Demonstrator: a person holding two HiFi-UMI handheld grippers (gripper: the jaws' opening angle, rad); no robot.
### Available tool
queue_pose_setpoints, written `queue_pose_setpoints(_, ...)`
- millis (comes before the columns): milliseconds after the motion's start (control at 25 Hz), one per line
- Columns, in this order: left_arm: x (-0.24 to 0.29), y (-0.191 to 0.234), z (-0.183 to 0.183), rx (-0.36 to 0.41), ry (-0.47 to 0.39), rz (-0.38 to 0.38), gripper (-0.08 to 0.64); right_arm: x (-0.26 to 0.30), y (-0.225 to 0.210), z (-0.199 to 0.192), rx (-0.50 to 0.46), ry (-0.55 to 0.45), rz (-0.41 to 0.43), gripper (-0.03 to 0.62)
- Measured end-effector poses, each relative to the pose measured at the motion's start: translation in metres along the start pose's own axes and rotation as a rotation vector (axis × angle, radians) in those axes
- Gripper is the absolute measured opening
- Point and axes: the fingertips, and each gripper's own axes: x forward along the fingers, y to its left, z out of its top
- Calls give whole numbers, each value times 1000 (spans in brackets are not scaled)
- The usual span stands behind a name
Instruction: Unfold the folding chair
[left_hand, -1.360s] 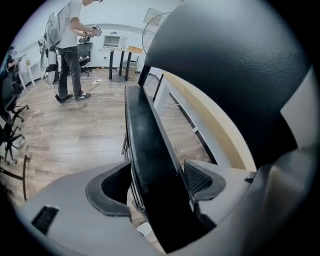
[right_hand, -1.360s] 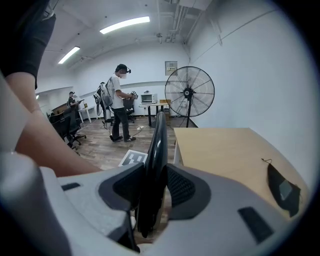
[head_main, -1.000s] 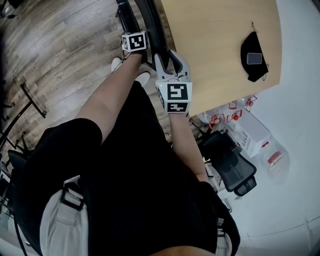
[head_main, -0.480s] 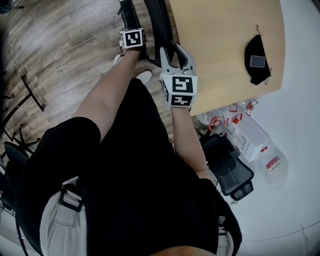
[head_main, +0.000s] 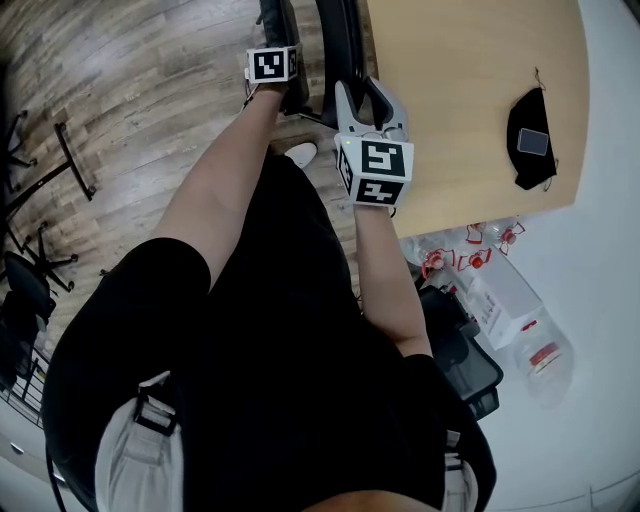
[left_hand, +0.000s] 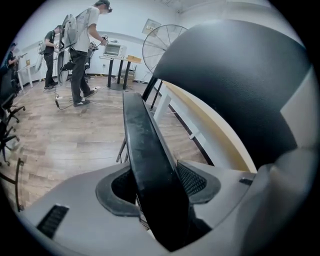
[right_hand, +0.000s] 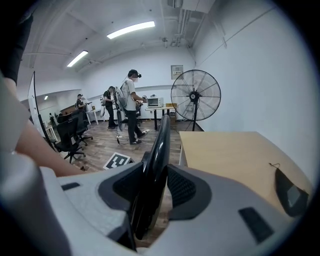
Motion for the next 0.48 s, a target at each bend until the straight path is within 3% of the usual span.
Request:
queue_pose_setpoints(200, -12, 7, 0, -39, -12, -52, 225, -1, 10, 1, -8, -9, 10, 147)
queue_pose_setpoints(480, -17, 52, -16, -91, -10, -96, 221, 6, 16, -2, 11, 6, -20, 147)
